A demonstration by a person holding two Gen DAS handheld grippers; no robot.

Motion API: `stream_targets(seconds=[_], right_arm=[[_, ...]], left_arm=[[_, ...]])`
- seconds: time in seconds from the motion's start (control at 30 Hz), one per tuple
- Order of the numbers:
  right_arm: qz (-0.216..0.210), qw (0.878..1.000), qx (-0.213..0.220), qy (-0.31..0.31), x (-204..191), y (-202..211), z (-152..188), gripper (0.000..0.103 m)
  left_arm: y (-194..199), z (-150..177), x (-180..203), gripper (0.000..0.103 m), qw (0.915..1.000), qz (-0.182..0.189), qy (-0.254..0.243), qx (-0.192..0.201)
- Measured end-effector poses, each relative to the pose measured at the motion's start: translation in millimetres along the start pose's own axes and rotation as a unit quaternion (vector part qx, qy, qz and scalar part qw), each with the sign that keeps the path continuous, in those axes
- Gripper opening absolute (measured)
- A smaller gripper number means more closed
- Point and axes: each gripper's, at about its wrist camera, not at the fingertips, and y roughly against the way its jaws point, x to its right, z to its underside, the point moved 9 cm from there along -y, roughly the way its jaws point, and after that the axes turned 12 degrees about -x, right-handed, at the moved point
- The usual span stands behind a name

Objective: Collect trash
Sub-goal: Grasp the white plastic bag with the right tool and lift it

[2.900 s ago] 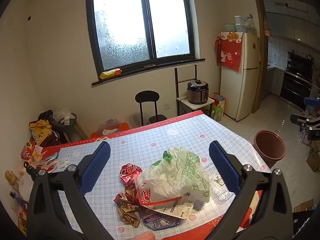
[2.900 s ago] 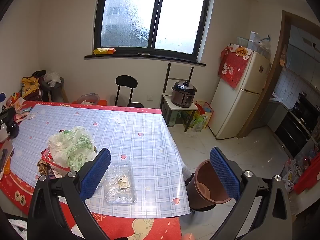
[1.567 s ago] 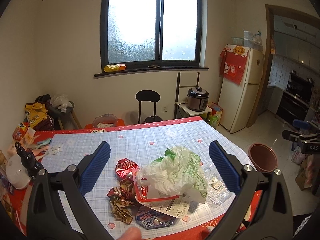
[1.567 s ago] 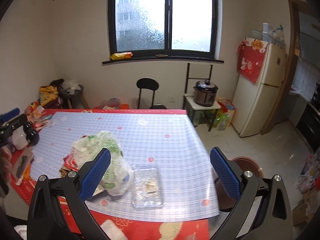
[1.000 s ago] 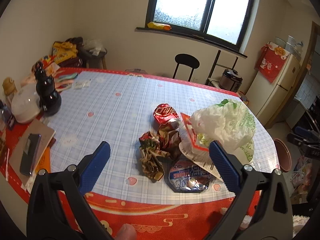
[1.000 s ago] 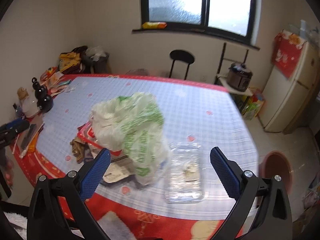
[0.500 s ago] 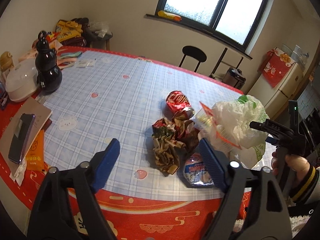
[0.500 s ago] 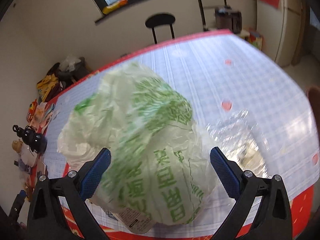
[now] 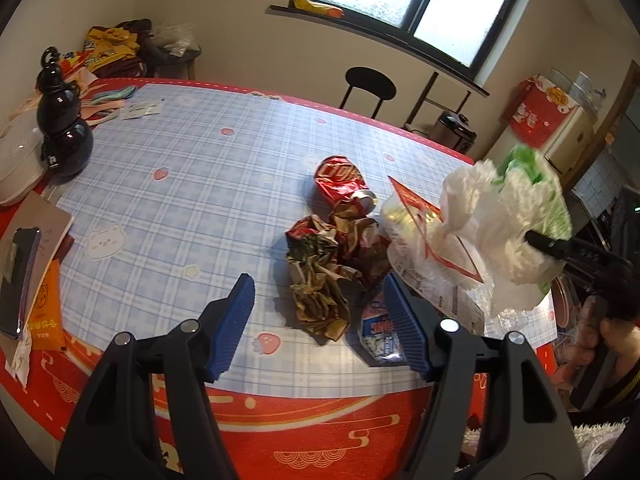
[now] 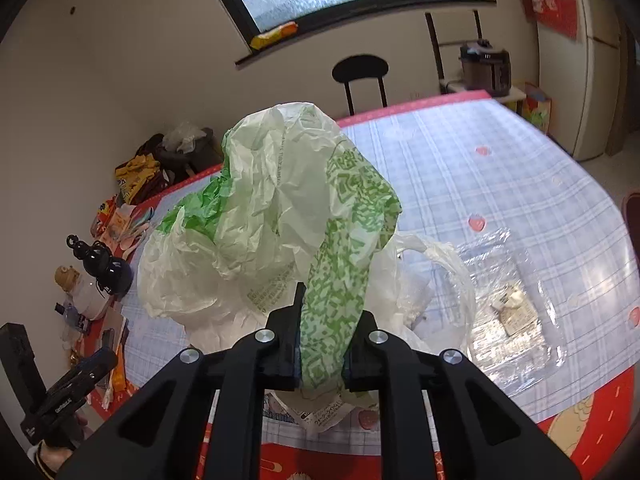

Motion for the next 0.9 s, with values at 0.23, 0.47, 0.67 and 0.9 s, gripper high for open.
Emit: stream_targets(seconds=[0.23,0.47,0.67,0.9], right_arm=[[0.099,0.99,0.102,-0.007,27.8,62.5,-6.2,0.015],[0.152,0.982,0.108,-0.042,68.7,73.8,21.5,0.015],[0.165,0.977,0.116,-0.066,92.7,81.6,36.4,0.015],[0.18,0.972,0.127,-0.085,108.6,94.2,58.6,0.015]], left_arm=[[-11.7,6.7,42.1,0.067,0.9983,0.023,-0.05,-0.018],[-18.8,13.3,75.6,0.067,0.9943,0.033,-0.096,-0.032],[-28.0,-15.6,83.9,0.054,0.9941,0.049,-0.089,-0.037],[-76.5,-57.6,92.3,0.047,0.9945,0.025,-0.067,-0.077]])
